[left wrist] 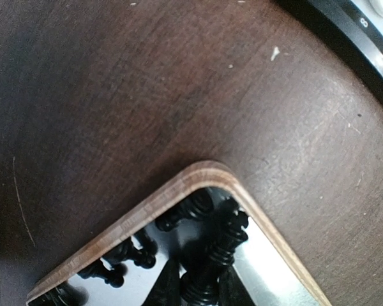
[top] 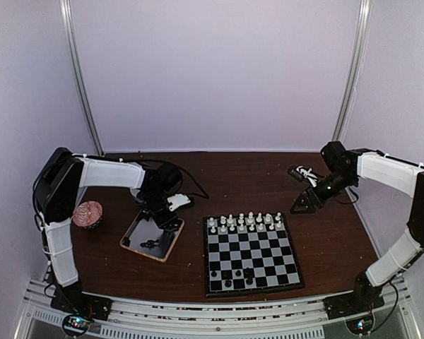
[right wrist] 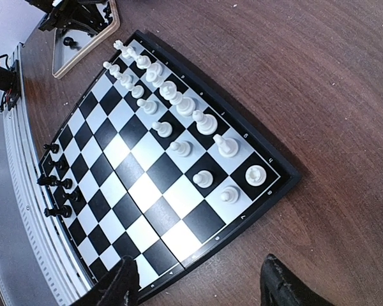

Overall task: Set up the chess pieces on the board
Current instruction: Pick up the queen from the storage box, then pass from the left arm to the right

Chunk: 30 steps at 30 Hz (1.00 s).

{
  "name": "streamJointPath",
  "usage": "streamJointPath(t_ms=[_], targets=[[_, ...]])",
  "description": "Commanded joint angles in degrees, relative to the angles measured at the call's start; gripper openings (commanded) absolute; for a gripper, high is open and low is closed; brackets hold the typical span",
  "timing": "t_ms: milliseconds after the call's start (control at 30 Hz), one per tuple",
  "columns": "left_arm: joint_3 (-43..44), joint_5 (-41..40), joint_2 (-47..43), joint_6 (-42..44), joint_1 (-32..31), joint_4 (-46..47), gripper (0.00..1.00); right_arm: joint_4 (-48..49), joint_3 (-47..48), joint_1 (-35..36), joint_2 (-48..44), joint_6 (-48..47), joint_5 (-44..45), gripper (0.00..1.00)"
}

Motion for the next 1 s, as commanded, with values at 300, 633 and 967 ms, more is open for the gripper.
streamJointPath(t_ms=[300,633,967], targets=[[-6.05,10.3,-20.49,-7.41,-0.65,10.25,0.1,-4.81,12.92,2.83,-5.64,3.53,-2.78,0.61],[-7.0,22.74,-24.1,-18.8,-7.54,33.01,0.11,-1.1,21.42,16.28,-0.01,12.75,-7.55,0.62],[-3.87,25.77,-19.49,-21.92,-12.38,38.77,0.12,-2.81,28.34,23.37,7.91,16.78,-8.68,0.62]])
